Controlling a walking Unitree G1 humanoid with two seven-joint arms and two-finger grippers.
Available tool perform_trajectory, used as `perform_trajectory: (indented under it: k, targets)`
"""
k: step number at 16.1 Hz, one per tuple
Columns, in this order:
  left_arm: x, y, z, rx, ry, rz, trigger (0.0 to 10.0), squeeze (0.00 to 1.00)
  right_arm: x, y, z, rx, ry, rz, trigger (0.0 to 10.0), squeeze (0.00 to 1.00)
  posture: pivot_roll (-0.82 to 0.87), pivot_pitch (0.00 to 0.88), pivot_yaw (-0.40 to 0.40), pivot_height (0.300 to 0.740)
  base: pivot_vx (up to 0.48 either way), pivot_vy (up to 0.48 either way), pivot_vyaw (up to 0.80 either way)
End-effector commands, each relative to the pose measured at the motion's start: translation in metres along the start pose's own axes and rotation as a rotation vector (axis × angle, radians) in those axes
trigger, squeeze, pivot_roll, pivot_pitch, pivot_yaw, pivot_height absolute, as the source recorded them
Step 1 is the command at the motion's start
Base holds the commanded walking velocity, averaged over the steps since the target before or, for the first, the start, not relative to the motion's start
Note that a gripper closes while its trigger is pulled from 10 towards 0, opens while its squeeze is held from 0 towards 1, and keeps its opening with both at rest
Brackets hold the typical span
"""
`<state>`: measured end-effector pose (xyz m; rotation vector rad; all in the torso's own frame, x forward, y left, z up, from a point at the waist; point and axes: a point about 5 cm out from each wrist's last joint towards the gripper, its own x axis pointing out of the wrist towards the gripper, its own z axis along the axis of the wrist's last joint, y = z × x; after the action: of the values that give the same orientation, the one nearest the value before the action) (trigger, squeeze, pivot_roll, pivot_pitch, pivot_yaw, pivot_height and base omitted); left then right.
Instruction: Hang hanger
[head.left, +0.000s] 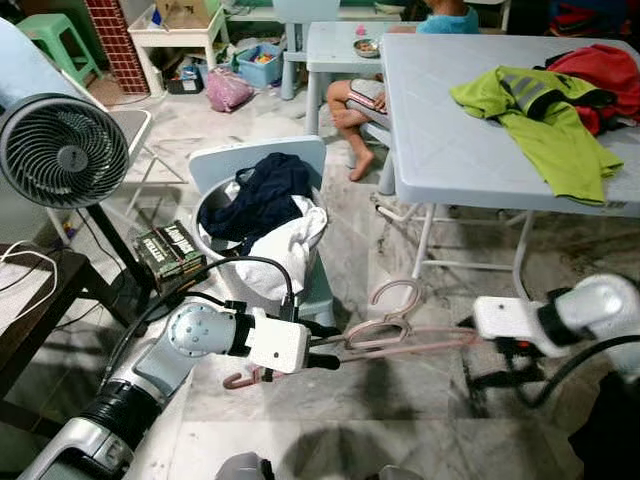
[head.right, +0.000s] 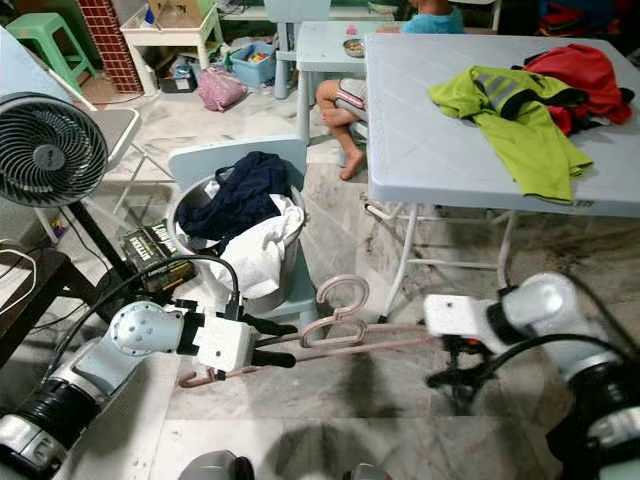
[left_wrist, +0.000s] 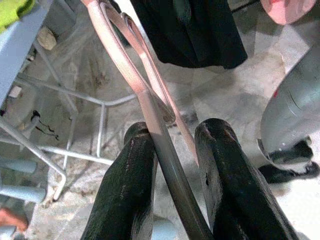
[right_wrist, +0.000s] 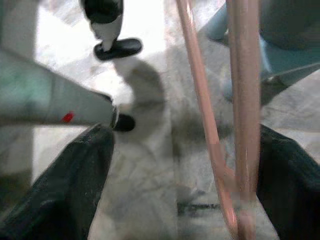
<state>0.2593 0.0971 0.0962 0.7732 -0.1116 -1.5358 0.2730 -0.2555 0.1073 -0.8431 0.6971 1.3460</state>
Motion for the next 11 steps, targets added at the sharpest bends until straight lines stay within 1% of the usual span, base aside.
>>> perform_trajectory:
  k: [1,2,3,6,7,8,9,10,11]
  targets:
    - [-0.002,0.008,0.004,0.030,-0.009,0.023,10.0,0.00,-0.004,-0.005,0.005,-0.023,-0.020,-0.052,2.4,0.00,-0.02,0.045,0.032,0.740,0.000,0.000,0.00]
    - [0.002,0.008,0.007,0.029,-0.029,0.014,10.0,0.00,-0.003,-0.006,0.008,-0.040,-0.038,-0.071,1.6,0.00,-0.03,0.051,0.042,0.740,0.000,0.000,0.00]
    - [0.003,0.008,0.008,0.023,-0.037,0.014,10.0,0.00,-0.003,-0.006,0.009,-0.039,-0.041,-0.064,0.0,0.00,-0.03,0.051,0.042,0.740,0.000,0.000,0.00]
    - [0.005,0.011,0.010,0.017,-0.048,0.016,10.0,0.00,-0.004,-0.004,0.009,-0.043,-0.039,-0.049,0.0,0.00,-0.04,0.055,0.050,0.740,0.000,0.000,0.00]
    - [0.006,0.011,0.011,0.000,-0.058,0.019,10.0,0.00,-0.003,-0.006,0.013,-0.063,-0.057,-0.073,0.0,0.00,-0.04,0.058,0.052,0.740,0.000,0.000,0.00]
    - [0.007,0.010,0.012,-0.018,-0.069,0.011,10.0,0.00,-0.002,-0.012,0.020,-0.094,-0.092,-0.120,0.0,0.00,-0.04,0.060,0.053,0.740,0.000,0.000,0.00]
    - [0.009,0.006,0.013,-0.056,-0.078,-0.019,10.0,0.00,-0.004,-0.019,0.026,-0.121,-0.122,-0.177,0.0,0.00,-0.04,0.061,0.055,0.740,0.000,0.000,0.00]
    - [0.010,0.005,0.013,-0.065,-0.078,-0.024,10.0,0.00,-0.005,-0.021,0.025,-0.116,-0.118,-0.181,0.0,0.00,-0.04,0.062,0.056,0.740,0.000,0.000,0.00]
    - [0.010,0.004,0.011,-0.063,-0.067,-0.032,10.0,0.00,-0.010,-0.023,0.023,-0.117,-0.088,-0.181,0.0,0.00,-0.04,0.061,0.054,0.740,0.000,0.000,0.00]
